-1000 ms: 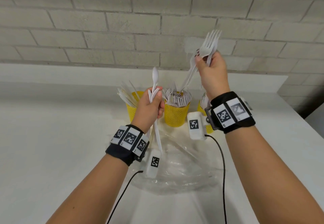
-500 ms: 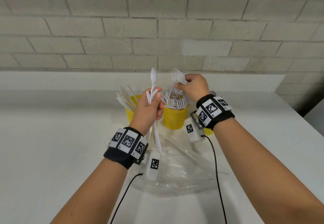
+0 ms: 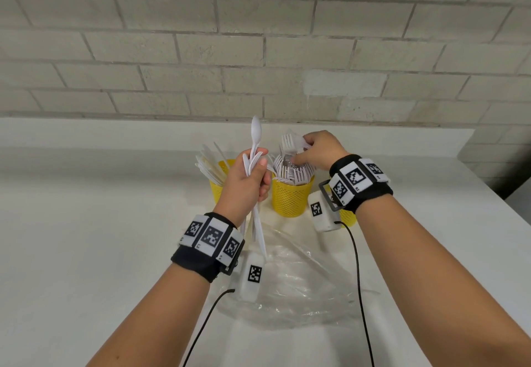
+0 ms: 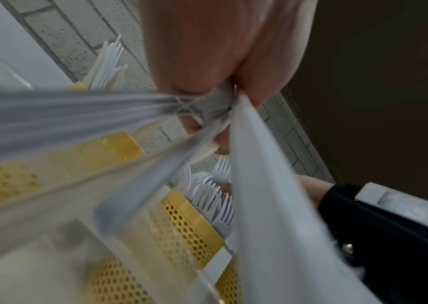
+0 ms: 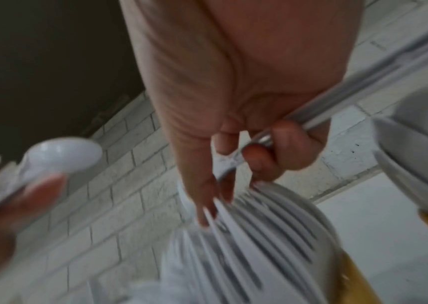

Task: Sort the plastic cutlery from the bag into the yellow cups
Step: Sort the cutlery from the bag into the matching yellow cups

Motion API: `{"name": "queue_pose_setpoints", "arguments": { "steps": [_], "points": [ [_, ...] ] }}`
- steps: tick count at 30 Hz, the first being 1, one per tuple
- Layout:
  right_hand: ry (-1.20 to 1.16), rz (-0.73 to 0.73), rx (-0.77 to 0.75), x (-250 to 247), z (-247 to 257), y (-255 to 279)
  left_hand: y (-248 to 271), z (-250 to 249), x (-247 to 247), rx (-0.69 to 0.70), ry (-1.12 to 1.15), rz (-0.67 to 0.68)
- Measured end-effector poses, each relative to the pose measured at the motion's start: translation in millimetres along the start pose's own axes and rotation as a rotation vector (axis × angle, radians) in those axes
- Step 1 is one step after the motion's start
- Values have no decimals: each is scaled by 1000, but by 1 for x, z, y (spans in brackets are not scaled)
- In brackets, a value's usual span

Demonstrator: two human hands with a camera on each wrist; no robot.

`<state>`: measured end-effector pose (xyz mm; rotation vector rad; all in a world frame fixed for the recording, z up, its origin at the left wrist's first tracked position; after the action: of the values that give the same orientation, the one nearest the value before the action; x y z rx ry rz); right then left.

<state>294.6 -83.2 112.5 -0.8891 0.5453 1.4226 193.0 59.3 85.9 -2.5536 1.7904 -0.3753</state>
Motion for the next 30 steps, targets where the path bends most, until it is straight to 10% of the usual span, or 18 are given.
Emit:
{"name": "queue_pose_setpoints", "arguments": {
  "steps": [12,21,30],
  "points": [
    [-850,-526,-17,-63,15,4,-3,-6,5,-19,41,-7],
    [-275,-316,-117,-2,4,10,0,-4,4,-22,26,-1],
    [-192,-194,-230,2,29,8,-6,-8,5,-37,52,-13]
  ]
}}
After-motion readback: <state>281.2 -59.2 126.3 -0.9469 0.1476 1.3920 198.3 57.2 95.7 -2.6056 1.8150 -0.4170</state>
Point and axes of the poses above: each hand's wrist, its own y-axis away from the middle knuckle, its own x-axis out of the palm, z = x × y, the point moved 9 cm from there along -y, towards the middle knuckle, and after that the axes turned 14 degrees about -z, right-handed, at the moved point
